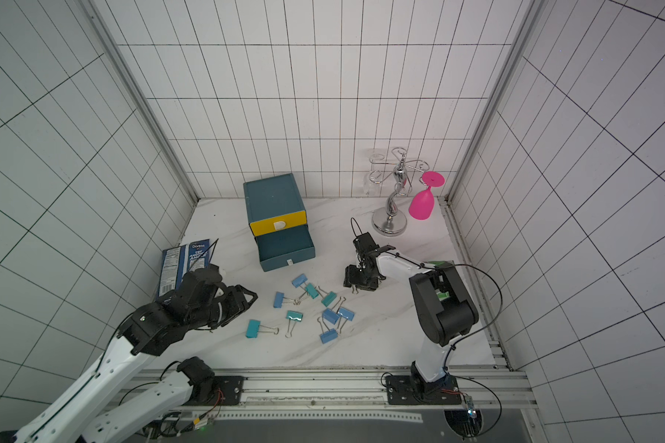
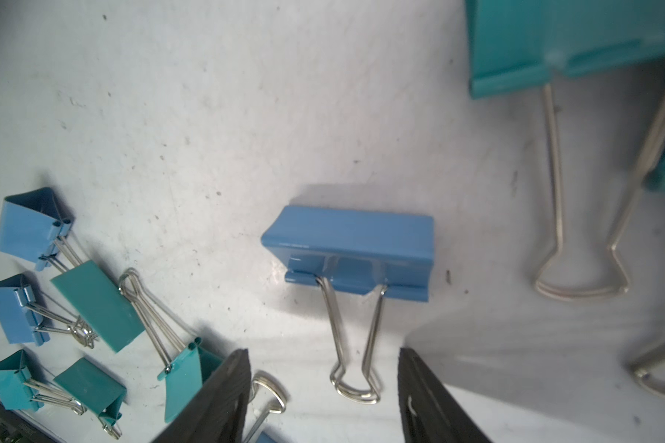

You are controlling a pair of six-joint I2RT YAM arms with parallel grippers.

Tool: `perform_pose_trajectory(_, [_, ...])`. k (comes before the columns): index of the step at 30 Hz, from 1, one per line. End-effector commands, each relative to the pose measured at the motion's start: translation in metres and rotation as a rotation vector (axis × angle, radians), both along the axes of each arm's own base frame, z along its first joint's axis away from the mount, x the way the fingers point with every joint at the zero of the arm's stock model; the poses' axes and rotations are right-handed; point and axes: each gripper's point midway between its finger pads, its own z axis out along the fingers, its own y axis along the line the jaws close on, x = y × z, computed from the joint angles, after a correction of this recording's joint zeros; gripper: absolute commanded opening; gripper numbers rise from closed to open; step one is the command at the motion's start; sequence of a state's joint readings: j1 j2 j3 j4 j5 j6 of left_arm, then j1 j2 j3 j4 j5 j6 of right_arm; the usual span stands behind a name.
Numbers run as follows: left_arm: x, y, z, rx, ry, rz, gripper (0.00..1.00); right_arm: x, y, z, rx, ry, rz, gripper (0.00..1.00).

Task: Put the binder clips in the drawer according to color
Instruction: Pick up the binder clip at the center of the board.

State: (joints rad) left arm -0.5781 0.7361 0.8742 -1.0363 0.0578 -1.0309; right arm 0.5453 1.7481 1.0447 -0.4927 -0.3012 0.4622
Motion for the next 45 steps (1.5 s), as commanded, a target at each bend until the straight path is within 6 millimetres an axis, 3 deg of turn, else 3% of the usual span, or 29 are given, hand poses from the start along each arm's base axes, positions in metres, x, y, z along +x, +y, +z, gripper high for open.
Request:
perform_pose_trajectory(1, [0.005, -0.002, 0.011, -0.011, -0.031, -0.019, 0.58, -0.013, 0.005, 0.001, 0.0, 0.006, 0.005, 0.63])
perform_pose_trajectory(12, [0.011, -0.005, 0.015, -0.022, -0.047, -0.026, 0.58, 0.003, -0.023, 0.032, -0.218, -0.103, -0.049, 0.67])
perform_pose_trajectory(16, [0.014, -0.001, 0.017, -0.018, -0.059, -0.016, 0.59, 0.014, -0.024, 0.036, -0.265, -0.112, -0.034, 0.7])
perform_pose_trajectory(31, [0.022, 0.012, 0.018, -0.027, -0.064, 0.014, 0.59, 0.047, -0.012, 0.02, -0.38, -0.059, 0.046, 0.7])
perform_pose_trajectory(45, [0.028, 0.019, 0.016, -0.033, -0.048, 0.028, 0.59, 0.055, -0.007, -0.005, -0.403, 0.0, 0.069, 0.68])
